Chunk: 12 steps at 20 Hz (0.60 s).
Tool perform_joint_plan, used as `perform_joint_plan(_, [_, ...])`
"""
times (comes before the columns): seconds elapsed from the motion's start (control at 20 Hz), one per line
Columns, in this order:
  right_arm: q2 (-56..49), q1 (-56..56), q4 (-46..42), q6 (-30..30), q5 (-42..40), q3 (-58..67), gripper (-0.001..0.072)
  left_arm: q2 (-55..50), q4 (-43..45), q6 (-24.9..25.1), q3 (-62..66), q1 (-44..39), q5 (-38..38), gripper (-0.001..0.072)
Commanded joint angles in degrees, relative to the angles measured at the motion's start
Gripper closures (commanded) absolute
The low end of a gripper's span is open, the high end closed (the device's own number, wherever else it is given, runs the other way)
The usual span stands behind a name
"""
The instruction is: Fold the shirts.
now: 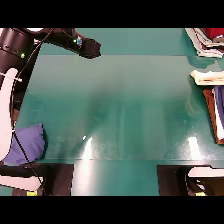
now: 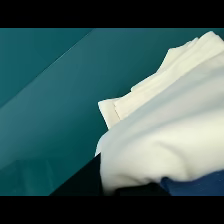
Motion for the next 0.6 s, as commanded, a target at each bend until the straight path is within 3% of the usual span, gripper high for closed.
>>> perform_joint_plan(0.0, [0.2,-2.9,0.0,-2.1,-2.7,2.3,0.0698,0.0,0.1,0.0,0.0,-0.7,1.0,0.0681])
perform_joint_plan(0.35, [0.3,-3.3,-0.2,-2.5,-1.1,20.8,0.0698,0.0,0.1,0.0,0.0,-0.7,1.3,0.068])
perform_joint_plan(0.55, [5.2,-5.9,-1.1,-2.9,0.2,14.4,0.0698,0.0,0.1,0.0,0.0,-0.7,1.3,0.0681])
